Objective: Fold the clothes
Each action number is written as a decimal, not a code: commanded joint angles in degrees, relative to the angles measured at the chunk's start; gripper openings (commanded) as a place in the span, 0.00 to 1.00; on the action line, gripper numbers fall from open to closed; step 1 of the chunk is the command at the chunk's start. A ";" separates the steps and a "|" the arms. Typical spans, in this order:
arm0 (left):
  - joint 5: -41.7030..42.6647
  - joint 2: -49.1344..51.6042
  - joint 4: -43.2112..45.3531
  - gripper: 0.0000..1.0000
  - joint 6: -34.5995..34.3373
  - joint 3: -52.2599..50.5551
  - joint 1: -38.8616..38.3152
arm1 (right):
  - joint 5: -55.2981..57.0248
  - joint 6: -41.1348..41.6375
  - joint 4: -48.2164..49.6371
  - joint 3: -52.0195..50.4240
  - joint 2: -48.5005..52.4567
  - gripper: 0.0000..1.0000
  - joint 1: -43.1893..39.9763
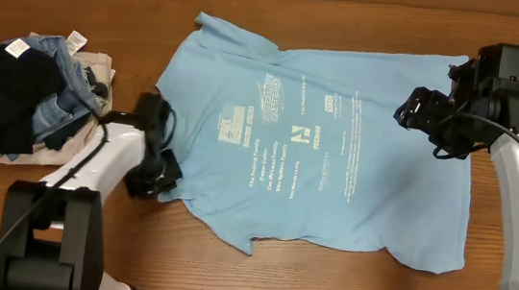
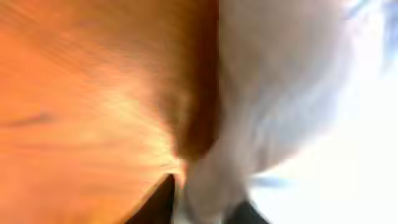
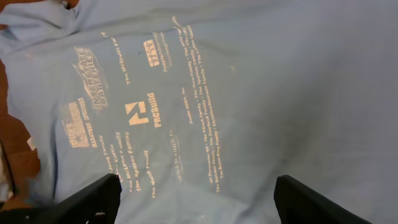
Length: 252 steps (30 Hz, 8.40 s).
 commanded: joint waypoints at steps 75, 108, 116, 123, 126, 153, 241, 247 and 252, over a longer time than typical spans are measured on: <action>6.97 -0.31 -9.49 0.17 29.27 5.16 -41.79 | 2.62 0.46 1.75 -1.77 0.20 0.91 -0.17; -6.38 -1.81 5.42 0.54 9.33 -4.92 -46.51 | 2.58 0.48 1.73 -1.77 0.20 0.92 -0.17; -0.66 -1.99 -3.32 0.04 11.87 -1.03 -46.49 | 2.58 0.46 1.55 -1.77 0.20 0.92 -0.17; -3.56 -1.97 -22.49 0.05 22.91 16.31 -45.53 | 2.58 0.46 1.77 -1.77 0.20 0.92 -0.17; -9.55 -1.97 -22.60 0.21 25.44 19.82 -43.04 | 2.54 0.48 1.73 -1.77 0.20 0.92 -0.17; 5.44 1.07 -7.04 0.40 17.46 4.76 -45.48 | 1.95 0.46 1.16 -1.77 0.20 0.92 -0.17; -6.54 1.90 -38.97 0.04 4.09 15.96 -27.41 | 3.89 0.24 0.83 -1.77 0.20 0.92 -0.17; -7.08 -5.11 -43.36 0.04 4.70 15.98 -21.77 | 6.64 3.52 0.68 -3.30 0.66 0.94 -1.81; -4.35 -10.97 -44.30 0.04 5.84 15.98 -21.00 | 6.40 4.59 0.61 -6.01 4.07 0.72 -9.29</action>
